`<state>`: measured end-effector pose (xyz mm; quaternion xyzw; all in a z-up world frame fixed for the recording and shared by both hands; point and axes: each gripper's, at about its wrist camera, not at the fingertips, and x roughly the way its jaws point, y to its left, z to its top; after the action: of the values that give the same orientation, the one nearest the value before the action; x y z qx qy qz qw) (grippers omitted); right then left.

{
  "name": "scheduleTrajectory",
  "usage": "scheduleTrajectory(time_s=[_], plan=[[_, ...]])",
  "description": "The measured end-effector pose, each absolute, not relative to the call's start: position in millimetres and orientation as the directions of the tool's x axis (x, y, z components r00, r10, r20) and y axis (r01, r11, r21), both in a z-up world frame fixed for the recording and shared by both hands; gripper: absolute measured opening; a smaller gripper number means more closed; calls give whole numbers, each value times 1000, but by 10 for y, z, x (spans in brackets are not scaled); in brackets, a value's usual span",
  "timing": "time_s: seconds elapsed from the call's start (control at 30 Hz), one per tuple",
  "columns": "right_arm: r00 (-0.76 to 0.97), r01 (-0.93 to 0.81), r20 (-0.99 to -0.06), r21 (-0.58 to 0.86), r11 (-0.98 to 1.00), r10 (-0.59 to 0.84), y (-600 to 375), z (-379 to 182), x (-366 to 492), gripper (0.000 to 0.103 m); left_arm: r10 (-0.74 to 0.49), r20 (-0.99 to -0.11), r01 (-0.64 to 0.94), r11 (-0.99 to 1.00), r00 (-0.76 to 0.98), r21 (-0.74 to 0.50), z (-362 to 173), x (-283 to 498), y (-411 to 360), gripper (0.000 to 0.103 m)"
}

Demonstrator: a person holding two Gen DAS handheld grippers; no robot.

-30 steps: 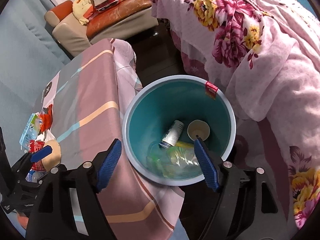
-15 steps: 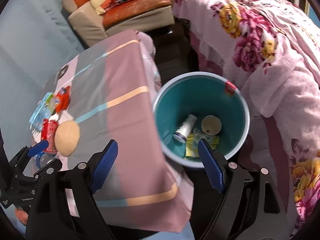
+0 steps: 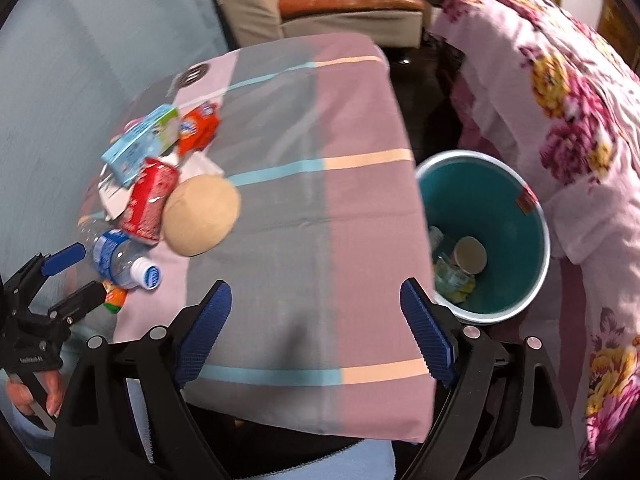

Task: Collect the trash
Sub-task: 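Move both grippers back over the remaining trash on the table, then grasp the red Coca-Cola can with the right gripper while the left gripper grasps the water bottle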

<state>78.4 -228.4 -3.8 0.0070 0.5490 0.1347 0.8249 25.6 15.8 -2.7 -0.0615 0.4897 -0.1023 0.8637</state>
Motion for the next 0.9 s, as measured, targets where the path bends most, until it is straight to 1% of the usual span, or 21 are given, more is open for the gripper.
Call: scheduleTrajectory(time_s=[0.23,0.43,0.6,0.77,0.9], plan=[[314,-271,-917,162,949,246,-1995,-128,700,83,-206,-854,-24,969,479,-247,-190,46,637,96],[304,-282,-917,173,944,258,-1893,-185,653,83,-253,-847,-161,918,468,-364,-347,65,933,96],[299,-279,-917,180,943,264,-1913,-223,684,83,-313,-813,-256,840,491,-478,-414,192,1049,96],[293,-266,-919,189,945,266,-1955,-290,737,83,-311,-809,-319,802,499,-505,-490,318,1079,96],[281,-253,-921,200,947,270,-1970,-365,786,83,-281,-823,-359,796,494,-487,-553,440,1064,96]])
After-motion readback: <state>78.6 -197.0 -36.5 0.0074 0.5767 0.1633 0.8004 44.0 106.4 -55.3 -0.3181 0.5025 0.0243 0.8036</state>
